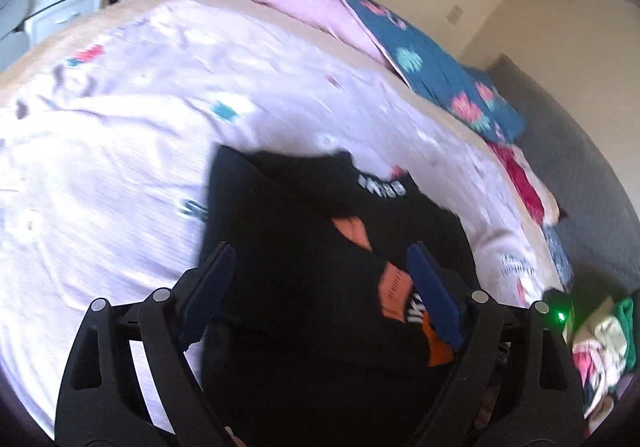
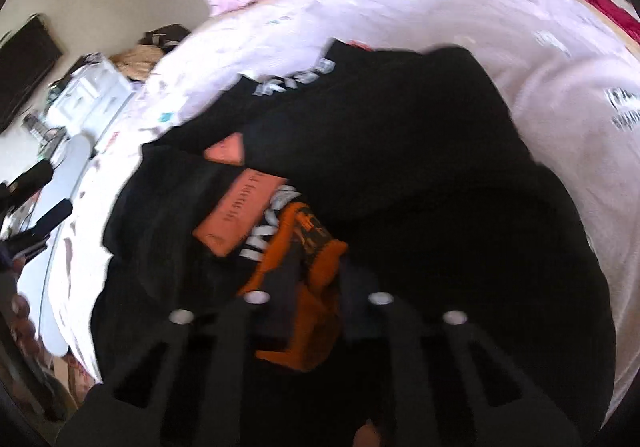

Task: Fold small clothes
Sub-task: 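Grasp the folded orange cuff with the right gripper and straighten it on the body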

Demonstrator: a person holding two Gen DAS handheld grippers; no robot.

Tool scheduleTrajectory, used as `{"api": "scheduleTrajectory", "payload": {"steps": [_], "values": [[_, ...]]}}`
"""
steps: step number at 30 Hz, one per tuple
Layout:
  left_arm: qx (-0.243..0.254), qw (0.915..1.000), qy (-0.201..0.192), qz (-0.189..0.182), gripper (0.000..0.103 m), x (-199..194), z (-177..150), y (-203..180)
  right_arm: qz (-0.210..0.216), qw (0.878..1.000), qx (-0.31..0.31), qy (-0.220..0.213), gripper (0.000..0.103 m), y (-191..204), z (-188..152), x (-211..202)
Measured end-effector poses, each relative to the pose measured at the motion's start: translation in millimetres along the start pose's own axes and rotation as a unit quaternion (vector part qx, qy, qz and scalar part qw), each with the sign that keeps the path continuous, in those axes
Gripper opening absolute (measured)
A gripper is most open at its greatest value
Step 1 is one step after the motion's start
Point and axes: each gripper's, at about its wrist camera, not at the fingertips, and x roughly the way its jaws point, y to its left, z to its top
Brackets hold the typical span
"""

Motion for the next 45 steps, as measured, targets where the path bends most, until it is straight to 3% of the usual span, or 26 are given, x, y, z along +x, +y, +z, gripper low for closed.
{"api": "scheduleTrajectory", "payload": {"steps": [4,7,11,14,20,27,38,45], "values": [[-0.024,0.9994,-0.016,0.016,0.081,-14,11,26,0.007,0.996,-0.077,-0.045,0.011,31,22,-25],[-0.04,0.9987,-0.023,0.02,0.081,-20,15,38,0.014,0.985,-0.152,-0.084,0.011,60,54,-53],[-0.043,0.9985,-0.023,0.027,0.081,-19,15,42,0.026,0.971,-0.199,-0.131,0.011,77,85,-87],[-0.043,0.9985,-0.019,0.027,0.081,-13,13,40,0.0,0.967,-0.209,-0.145,0.011,71,97,-93],[-0.028,0.9993,-0.003,0.024,0.081,0,7,31,-0.032,0.979,-0.163,-0.119,0.011,31,92,-72],[-0.002,0.9996,0.017,0.024,0.081,18,1,14,-0.054,0.986,-0.132,-0.088,0.011,10,75,-43],[0.039,0.9981,0.04,0.027,0.081,49,3,-13,-0.104,0.986,-0.118,-0.05,0.013,-6,64,-15],[0.065,0.9958,0.058,0.03,0.081,66,0,-27,-0.136,0.985,-0.096,-0.047,0.017,-15,61,-11]]}}
